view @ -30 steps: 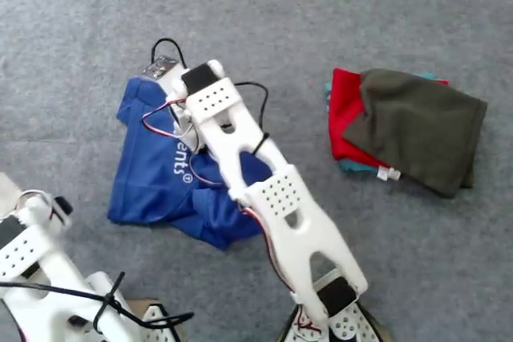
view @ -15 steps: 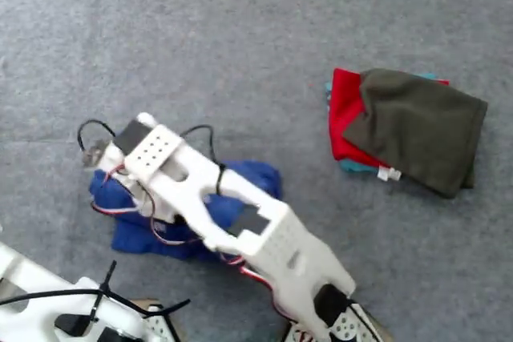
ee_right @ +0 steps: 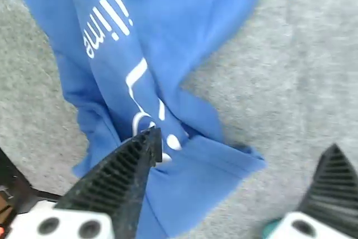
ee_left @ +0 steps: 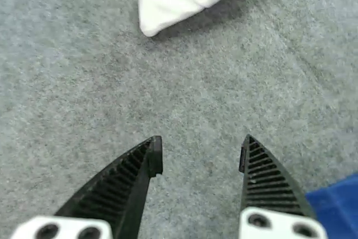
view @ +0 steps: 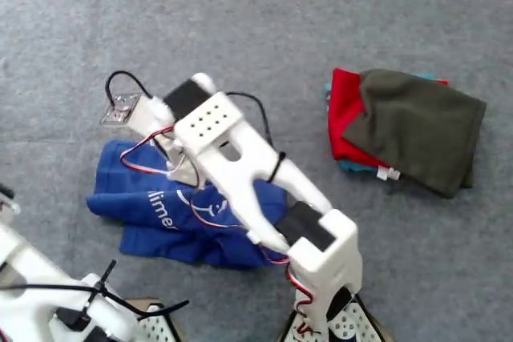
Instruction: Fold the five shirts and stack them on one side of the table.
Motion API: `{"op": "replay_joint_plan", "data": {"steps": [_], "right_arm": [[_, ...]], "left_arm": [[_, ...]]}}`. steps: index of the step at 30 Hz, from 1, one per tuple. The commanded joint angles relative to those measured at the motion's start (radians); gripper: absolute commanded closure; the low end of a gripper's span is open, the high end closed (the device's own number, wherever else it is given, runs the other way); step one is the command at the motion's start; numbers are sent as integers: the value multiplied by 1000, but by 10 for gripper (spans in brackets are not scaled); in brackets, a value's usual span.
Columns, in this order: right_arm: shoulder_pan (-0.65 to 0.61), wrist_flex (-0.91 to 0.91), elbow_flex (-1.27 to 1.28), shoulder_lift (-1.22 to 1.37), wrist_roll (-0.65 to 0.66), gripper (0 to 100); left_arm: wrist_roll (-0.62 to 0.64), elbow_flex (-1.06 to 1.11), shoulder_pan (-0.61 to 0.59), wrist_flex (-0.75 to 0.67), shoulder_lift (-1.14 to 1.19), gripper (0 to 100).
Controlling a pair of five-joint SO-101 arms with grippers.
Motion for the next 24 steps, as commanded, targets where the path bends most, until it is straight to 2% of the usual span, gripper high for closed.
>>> {"op": "replay_joint_plan", "data": {"steps": [1,5,13,20,24], "right_arm": [[60,11,-59,-116,20,564],[166,9,-107,-189,21,564],[373,11,-133,-240,21,564],[388,3,-127,-197,25,564],[391,-29,-136,-114,86,565]], "left_arm": [[9,-70,82,12,68,762],[15,-225,176,127,187,762],[112,-545,361,318,428,762],[236,-740,601,333,624,762],[313,-874,710,287,824,762]]}}
